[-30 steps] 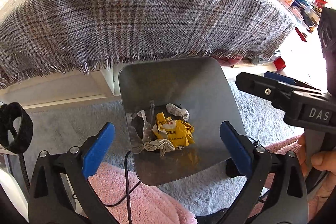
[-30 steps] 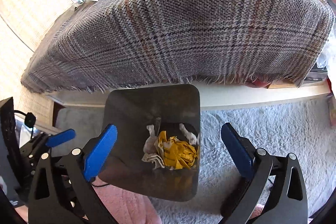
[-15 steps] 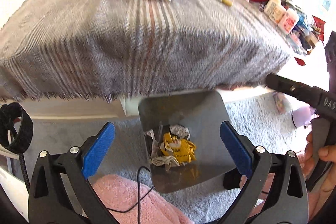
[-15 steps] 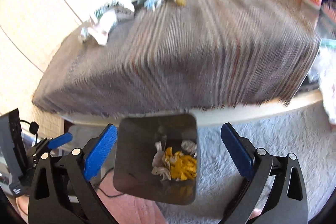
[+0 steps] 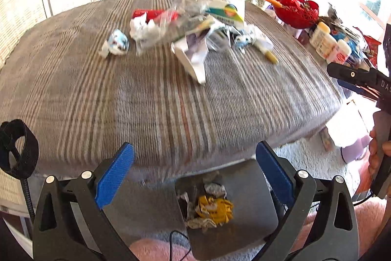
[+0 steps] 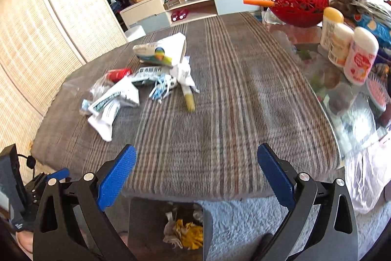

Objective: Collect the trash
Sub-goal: 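Grasp the rainbow-printed box with the left tool while the right tool grasps the tube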

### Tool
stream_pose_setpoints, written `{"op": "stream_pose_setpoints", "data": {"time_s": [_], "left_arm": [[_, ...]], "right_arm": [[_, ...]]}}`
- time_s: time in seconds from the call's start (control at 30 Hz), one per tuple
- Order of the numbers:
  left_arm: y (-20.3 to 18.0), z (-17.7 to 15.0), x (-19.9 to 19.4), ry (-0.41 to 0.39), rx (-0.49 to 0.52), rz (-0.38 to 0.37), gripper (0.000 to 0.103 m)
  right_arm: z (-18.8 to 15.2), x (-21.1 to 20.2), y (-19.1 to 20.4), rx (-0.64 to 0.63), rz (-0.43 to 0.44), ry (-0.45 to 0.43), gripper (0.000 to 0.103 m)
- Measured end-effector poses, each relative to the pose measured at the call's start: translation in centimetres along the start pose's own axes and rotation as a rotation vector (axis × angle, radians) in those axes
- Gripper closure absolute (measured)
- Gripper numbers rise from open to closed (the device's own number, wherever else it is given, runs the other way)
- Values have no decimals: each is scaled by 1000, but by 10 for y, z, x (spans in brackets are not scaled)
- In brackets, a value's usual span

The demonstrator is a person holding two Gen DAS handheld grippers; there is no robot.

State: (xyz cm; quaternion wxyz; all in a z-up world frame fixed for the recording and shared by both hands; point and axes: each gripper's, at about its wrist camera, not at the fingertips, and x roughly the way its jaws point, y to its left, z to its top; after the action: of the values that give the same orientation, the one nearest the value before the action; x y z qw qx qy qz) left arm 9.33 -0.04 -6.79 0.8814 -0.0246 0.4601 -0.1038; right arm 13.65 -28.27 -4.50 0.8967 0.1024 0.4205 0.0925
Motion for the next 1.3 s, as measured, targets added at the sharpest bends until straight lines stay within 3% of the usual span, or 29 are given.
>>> {"op": "stream_pose_setpoints", "data": {"time_s": [0.23,0.37,0.5,0.57,0.73,0.8,0.83,0.93,0.97,1.0,1.07,1.3], "left_arm": [[8,41,20,-18,-11,12,9],[12,53,35,-7,-20,16,11],[17,62,50,8,-39,14,21],[18,66,56,12,-42,6,24],[18,74,67,15,-39,-14,38],[16,78,73,27,-33,-18,52],[16,79,74,23,-30,-14,52],[14,81,76,20,-23,-30,67],[12,82,76,22,-20,-40,75],[10,81,76,21,-15,-39,76],[4,79,74,15,7,-22,77],[-1,69,63,18,21,-30,78]], "right_arm": [[23,36,3,2,7,21,7],[31,55,5,2,12,32,21],[38,74,9,-19,-5,43,42],[40,81,10,-26,-4,53,48],[42,98,12,-38,-1,78,54],[41,104,13,-38,4,86,55],[40,106,15,-45,0,85,56],[41,109,20,-69,-13,72,57],[40,109,21,-72,-15,69,65],[39,109,22,-75,-21,66,76],[37,108,21,-75,-10,69,85],[26,99,22,-86,25,106,89]]}}
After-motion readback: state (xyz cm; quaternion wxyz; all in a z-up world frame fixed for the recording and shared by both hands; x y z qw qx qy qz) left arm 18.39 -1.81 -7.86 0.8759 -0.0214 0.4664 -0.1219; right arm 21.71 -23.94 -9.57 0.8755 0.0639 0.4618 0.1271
